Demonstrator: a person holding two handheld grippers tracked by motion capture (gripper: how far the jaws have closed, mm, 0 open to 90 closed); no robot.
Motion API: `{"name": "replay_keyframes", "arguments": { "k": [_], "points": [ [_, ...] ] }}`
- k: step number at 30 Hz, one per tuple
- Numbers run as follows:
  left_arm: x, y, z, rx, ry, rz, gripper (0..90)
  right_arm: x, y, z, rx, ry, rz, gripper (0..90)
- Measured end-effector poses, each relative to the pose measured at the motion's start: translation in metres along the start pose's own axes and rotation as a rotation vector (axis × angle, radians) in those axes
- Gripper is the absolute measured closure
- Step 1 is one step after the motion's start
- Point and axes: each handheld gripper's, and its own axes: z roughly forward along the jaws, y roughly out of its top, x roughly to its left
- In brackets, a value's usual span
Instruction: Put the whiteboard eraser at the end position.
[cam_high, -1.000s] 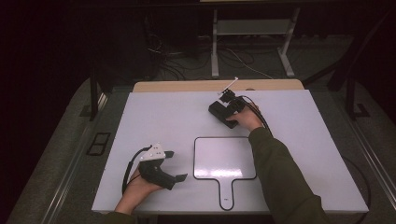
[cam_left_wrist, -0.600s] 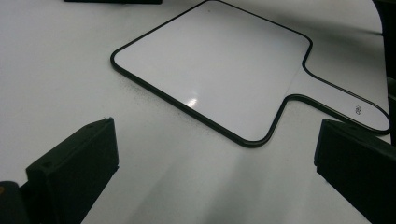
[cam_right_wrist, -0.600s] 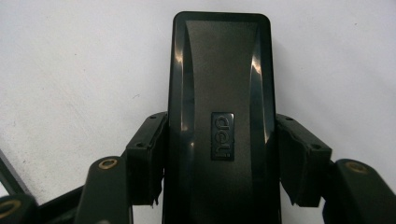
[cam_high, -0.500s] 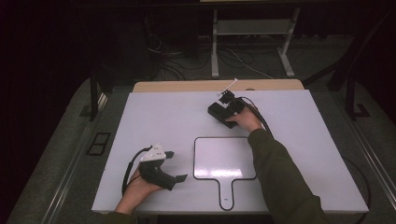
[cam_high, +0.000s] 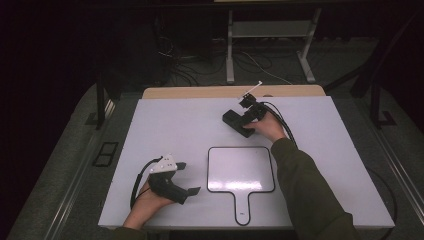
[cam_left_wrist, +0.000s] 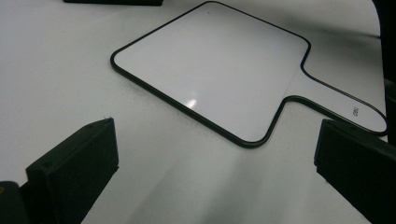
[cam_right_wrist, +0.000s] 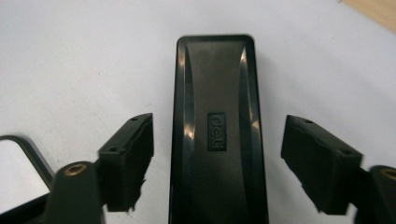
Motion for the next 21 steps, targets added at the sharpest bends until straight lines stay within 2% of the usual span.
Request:
{"name": "replay_keyframes", "arguments": {
  "k": [10,11,18,21],
  "points": [
    [0.001,0.002,0.002,-0.005,0.004,-0.011,0.0,0.009,-0.005,-0.023,-0.081,-0.040,-0.031,18.1],
    [0.001,0.002,0.003,-0.004,0.004,-0.010,0.0,0.009,-0.007,-0.026,-0.088,-0.038,-0.041,18.1],
    [0.002,0.002,0.002,-0.001,0.010,-0.012,0.0,0.013,-0.015,-0.032,-0.113,-0.013,-0.030,16.7],
    [0.002,0.002,0.002,0.000,0.011,-0.013,0.0,0.016,-0.018,-0.034,-0.125,-0.012,-0.048,14.9]
  ]
}}
